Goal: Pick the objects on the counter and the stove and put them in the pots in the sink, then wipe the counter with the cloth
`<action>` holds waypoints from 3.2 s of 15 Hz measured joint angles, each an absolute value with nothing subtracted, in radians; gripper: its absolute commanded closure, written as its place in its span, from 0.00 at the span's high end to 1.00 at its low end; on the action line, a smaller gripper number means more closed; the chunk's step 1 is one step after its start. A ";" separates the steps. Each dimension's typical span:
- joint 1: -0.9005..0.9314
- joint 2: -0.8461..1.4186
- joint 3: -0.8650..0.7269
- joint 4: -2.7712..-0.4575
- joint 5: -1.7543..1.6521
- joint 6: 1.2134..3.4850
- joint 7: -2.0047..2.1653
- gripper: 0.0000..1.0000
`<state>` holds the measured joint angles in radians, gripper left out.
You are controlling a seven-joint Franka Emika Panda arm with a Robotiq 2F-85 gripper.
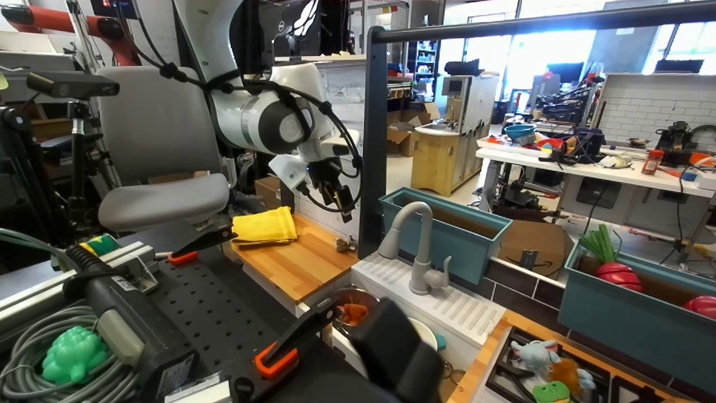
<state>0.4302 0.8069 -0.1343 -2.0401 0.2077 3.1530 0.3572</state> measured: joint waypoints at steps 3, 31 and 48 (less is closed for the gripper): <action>0.432 0.886 -0.153 -1.954 0.208 3.130 0.379 1.00; 0.425 0.918 -0.151 -2.023 0.225 2.899 0.495 0.03; 0.379 0.848 -0.363 -2.241 0.289 3.108 0.561 0.60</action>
